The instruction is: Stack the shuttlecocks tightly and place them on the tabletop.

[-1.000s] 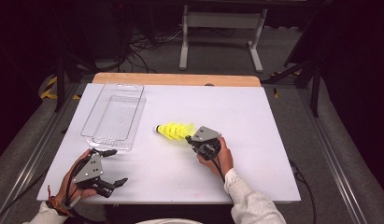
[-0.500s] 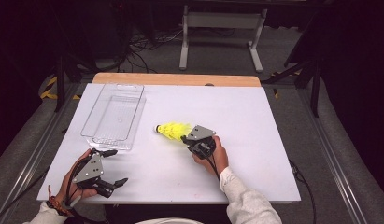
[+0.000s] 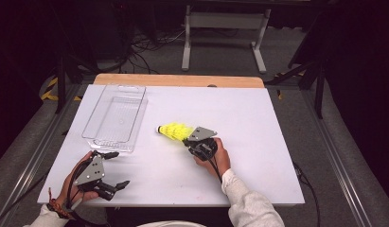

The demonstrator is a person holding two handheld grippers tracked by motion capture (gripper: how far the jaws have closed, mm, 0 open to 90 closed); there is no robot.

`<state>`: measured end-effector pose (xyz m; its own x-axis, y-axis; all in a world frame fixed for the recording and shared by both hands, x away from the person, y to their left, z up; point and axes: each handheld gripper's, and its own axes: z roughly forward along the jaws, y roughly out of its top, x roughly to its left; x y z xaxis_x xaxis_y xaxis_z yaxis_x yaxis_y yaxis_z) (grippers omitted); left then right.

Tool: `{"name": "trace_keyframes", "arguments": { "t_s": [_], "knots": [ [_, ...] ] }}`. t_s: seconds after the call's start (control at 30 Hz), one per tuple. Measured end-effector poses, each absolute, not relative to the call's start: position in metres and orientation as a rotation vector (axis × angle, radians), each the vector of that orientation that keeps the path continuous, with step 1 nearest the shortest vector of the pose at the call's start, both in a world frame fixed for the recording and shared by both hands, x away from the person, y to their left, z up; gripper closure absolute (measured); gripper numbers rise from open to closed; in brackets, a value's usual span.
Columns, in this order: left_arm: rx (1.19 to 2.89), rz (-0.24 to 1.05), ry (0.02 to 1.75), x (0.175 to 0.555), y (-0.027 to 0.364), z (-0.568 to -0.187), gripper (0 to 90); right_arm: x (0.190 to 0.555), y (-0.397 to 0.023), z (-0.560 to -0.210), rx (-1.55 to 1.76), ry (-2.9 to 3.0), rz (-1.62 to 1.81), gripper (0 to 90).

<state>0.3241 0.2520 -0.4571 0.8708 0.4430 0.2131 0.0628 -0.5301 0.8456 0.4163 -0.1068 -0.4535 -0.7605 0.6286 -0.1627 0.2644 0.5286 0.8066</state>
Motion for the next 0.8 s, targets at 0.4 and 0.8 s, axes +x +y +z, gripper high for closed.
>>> {"name": "trace_keyframes", "arguments": {
  "t_s": [0.4,0.8],
  "knots": [
    [2.086,0.512,0.366,0.324,0.253,-0.457,3.0,0.417,-0.110,-0.454,0.758,2.348,1.086,69.1],
    [2.080,0.513,0.364,0.323,0.254,-0.456,3.0,0.406,-0.118,-0.440,0.711,2.329,1.115,61.6]
  ]
}}
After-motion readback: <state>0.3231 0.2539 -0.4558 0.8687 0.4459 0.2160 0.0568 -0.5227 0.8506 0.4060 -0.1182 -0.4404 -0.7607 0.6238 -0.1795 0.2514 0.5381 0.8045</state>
